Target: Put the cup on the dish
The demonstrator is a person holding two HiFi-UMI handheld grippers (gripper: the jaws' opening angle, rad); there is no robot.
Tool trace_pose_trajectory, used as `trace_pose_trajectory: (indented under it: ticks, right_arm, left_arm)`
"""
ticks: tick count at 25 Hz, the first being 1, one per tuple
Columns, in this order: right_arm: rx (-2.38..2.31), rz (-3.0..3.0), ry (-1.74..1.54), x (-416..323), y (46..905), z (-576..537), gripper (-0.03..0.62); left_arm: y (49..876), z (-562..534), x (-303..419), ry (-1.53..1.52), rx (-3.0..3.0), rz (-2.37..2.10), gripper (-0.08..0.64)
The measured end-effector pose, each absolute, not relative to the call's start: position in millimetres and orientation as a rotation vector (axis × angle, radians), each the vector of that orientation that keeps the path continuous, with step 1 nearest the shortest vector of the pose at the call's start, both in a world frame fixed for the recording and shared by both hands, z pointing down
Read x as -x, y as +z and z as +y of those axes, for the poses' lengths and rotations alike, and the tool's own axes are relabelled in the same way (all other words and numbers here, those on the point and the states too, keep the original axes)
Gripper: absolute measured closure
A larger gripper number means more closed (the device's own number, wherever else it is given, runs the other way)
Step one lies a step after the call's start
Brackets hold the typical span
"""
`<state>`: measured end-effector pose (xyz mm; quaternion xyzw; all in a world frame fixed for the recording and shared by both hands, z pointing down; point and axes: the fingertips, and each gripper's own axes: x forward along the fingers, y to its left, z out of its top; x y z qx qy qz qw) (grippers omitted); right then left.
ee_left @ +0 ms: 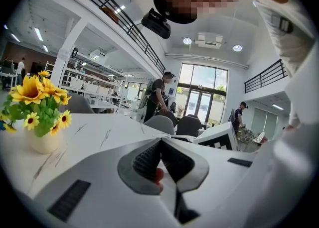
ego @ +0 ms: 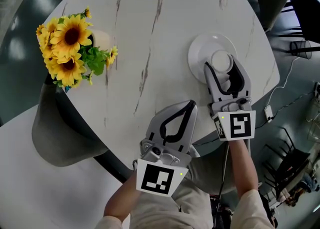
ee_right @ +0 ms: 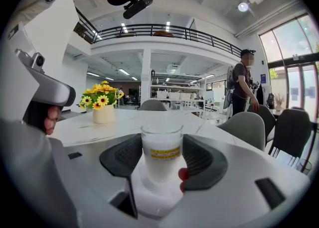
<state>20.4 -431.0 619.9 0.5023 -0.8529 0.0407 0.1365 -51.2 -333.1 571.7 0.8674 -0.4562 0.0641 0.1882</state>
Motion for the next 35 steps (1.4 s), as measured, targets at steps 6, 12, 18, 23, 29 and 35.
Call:
trace_pose_trajectory:
  ticks: [6, 12, 18, 23, 29, 35]
  right_arm:
    - [-1.406, -2.46, 0.149, -21, 624, -437, 0.337]
    - [-1.383, -2.444, 0.183, -23, 630, -438, 0.337]
    - [-1.399, -2.486, 0.238, -29, 628, -433, 0.337]
    - [-1.416, -2.511, 0.226, -33, 615, -427, 0.337]
    - [-1.463, -2.54, 0.216, -42, 595, -414, 0.337]
    - [-1.508, -2.562, 0.2, -50, 573, -401, 0.337]
  left_arm:
    - [575, -329, 48, 0.181, -2.436, -1.28, 0.557]
    - [572, -325, 45, 0.162, -2.425, -1.289, 0.557]
    - [570, -318, 43, 0.161, -2.422, -1.291, 0.557]
    - [564, -312, 42, 0.135, -2.41, -1.302, 0.557]
    - [560, -307, 43, 0.125, -2.392, -1.343, 0.557]
    - [556, -302, 47, 0.097, -2.339, -1.395, 0.557]
